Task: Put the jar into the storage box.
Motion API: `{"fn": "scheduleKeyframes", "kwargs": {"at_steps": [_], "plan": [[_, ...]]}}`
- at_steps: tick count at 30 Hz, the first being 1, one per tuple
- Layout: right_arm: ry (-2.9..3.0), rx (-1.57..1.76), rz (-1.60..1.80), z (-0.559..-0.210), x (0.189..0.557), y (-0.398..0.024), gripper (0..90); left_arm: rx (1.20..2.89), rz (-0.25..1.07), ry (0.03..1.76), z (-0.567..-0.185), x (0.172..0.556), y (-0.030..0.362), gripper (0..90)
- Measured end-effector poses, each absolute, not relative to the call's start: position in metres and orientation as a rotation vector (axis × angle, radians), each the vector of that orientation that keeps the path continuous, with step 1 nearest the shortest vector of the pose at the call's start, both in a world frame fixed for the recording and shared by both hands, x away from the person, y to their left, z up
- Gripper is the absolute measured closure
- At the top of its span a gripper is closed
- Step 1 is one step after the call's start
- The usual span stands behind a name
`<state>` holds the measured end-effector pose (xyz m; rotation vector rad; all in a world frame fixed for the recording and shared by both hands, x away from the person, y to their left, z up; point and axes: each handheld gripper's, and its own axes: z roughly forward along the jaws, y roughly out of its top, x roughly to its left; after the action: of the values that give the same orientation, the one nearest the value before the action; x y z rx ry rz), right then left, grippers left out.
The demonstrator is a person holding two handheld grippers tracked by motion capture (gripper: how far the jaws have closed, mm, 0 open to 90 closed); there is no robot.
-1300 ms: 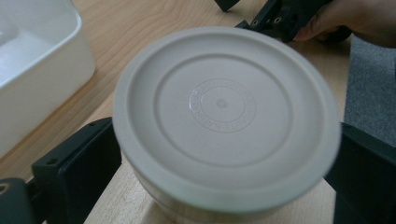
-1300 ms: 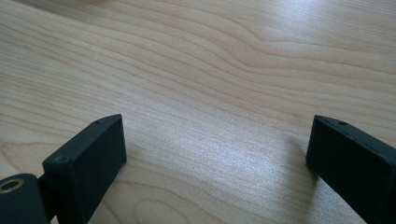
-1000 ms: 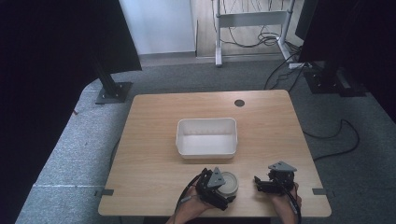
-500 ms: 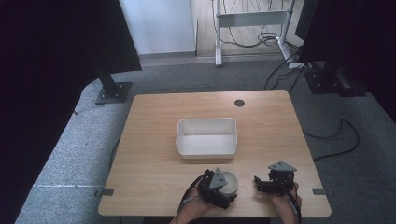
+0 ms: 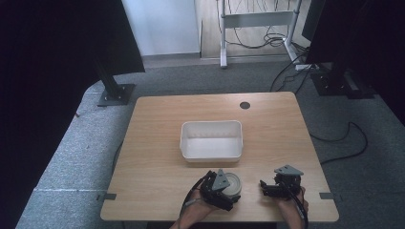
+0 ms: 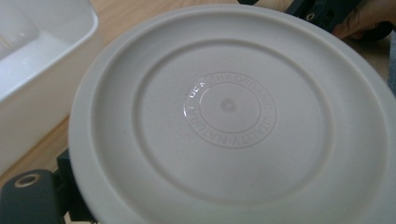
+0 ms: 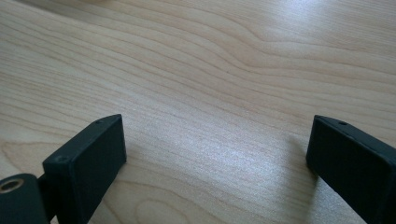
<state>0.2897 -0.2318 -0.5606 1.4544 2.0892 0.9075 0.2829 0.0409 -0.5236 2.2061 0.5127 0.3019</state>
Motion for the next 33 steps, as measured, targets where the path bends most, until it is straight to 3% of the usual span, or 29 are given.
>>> {"fn": "scheduleKeyframes", "kwargs": {"at_steps": [33], "plan": [[2.09, 1.454, 0.908, -0.561, 0.29, -0.232, 4.3, 2.196, 0.372, 0.55, -0.49, 0.308, 0.064, 10.1]]}}
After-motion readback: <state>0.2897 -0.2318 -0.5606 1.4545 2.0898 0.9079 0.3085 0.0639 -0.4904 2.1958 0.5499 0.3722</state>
